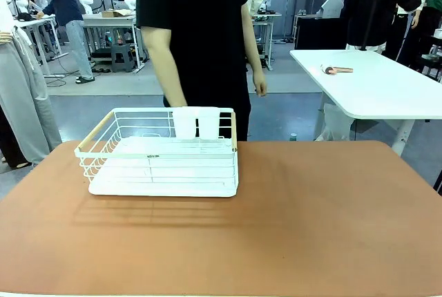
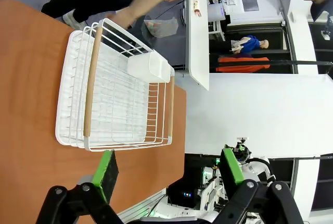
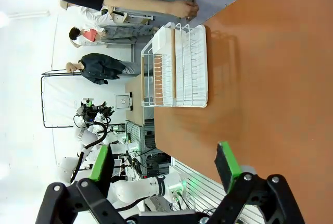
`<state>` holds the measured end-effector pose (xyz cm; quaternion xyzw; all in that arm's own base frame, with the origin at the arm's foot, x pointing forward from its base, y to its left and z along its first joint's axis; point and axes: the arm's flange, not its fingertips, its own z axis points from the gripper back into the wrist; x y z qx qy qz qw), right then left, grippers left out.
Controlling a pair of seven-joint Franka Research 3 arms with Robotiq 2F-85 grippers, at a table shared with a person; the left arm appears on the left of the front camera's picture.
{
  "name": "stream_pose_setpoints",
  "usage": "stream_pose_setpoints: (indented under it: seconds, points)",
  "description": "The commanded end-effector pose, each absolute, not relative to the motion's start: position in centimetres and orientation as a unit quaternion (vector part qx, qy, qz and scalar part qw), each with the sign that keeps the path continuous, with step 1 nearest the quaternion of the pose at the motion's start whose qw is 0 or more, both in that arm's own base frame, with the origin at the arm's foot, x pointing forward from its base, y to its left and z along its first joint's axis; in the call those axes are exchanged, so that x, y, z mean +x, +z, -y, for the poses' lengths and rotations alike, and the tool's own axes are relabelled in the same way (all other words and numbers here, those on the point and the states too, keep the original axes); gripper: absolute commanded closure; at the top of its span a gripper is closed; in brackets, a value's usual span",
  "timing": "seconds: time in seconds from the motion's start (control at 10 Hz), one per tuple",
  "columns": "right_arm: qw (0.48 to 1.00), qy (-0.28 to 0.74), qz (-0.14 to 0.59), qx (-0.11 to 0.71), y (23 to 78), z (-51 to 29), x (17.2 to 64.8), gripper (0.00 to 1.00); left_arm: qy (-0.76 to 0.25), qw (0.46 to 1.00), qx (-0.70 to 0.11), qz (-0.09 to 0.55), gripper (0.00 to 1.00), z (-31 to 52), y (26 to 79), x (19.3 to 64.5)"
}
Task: Clean the table.
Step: Pick up the Lint Roller when the human hands it over.
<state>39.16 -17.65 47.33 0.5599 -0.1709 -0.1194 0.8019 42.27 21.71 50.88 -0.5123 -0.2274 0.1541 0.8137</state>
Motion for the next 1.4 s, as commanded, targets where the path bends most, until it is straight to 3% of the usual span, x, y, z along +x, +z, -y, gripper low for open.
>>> stream_pose_setpoints:
  seconds: [0.0,1.3]
  points:
    - [0.800,-0.115,0.172,0.563,47.52,17.63,39.09,0.00,0.154,0.810,-0.517,0.229,0.00,-21.79,50.94,42.25]
    - [0.800,-0.115,0.172,0.563,47.52,17.63,39.09,0.00,0.154,0.810,-0.517,0.229,0.00,-21.79,50.94,42.25]
